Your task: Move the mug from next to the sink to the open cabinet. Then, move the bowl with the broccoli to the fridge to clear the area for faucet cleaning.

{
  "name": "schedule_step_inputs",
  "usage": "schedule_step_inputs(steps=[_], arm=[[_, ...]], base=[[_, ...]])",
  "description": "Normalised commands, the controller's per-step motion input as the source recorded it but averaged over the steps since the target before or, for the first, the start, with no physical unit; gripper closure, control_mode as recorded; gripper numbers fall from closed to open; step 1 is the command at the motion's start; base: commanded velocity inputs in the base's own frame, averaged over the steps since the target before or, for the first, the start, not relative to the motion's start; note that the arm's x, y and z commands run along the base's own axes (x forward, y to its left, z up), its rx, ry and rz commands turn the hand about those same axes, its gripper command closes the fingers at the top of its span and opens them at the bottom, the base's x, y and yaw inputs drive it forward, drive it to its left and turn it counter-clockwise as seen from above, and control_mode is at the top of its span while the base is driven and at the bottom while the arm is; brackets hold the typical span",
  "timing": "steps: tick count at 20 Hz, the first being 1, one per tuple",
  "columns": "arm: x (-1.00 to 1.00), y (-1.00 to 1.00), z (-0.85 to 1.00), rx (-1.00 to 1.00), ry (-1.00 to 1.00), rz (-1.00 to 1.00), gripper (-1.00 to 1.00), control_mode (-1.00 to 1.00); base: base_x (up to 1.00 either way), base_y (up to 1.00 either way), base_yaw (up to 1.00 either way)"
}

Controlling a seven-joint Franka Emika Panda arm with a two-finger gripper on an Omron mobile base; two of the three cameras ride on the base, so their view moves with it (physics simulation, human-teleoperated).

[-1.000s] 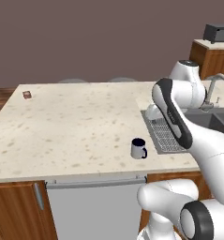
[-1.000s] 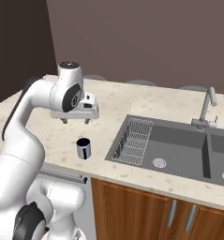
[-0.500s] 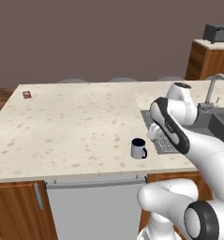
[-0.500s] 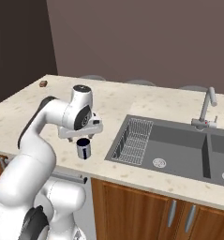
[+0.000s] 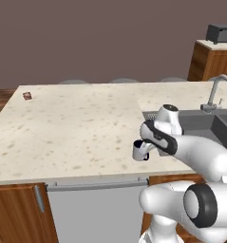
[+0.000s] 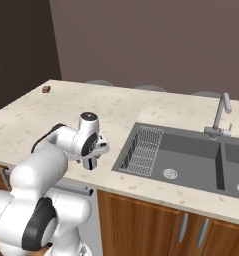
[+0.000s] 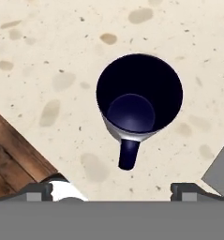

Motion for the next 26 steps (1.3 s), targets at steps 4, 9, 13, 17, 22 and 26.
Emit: schedule_step_inputs(steps=[4,9,13,17,22,26], arm=[[0.13,0.0,-0.24,0.01,0.0,0.0,-1.0,-1.0],[0.03,0.0,-0.26,0.06,0.0,0.0,-1.0,-1.0],[0.02,-0.01,-0.31,0.07,0.0,-0.01,-1.0,-1.0],[0.23,0.0,-0.25,0.02,0.0,-0.02,-1.0,-1.0],[0.36,0.0,-0.14,0.0,0.0,-0.01,-1.0,-1.0],[0.29,0.0,-0.14,0.0,0.0,0.0,-1.0,-1.0]], base=[[0.0,0.0,0.0],[0.0,0.0,0.0],[0.0,0.0,0.0],[0.0,0.0,0.0],[0.0,0.0,0.0],[0.0,0.0,0.0]])
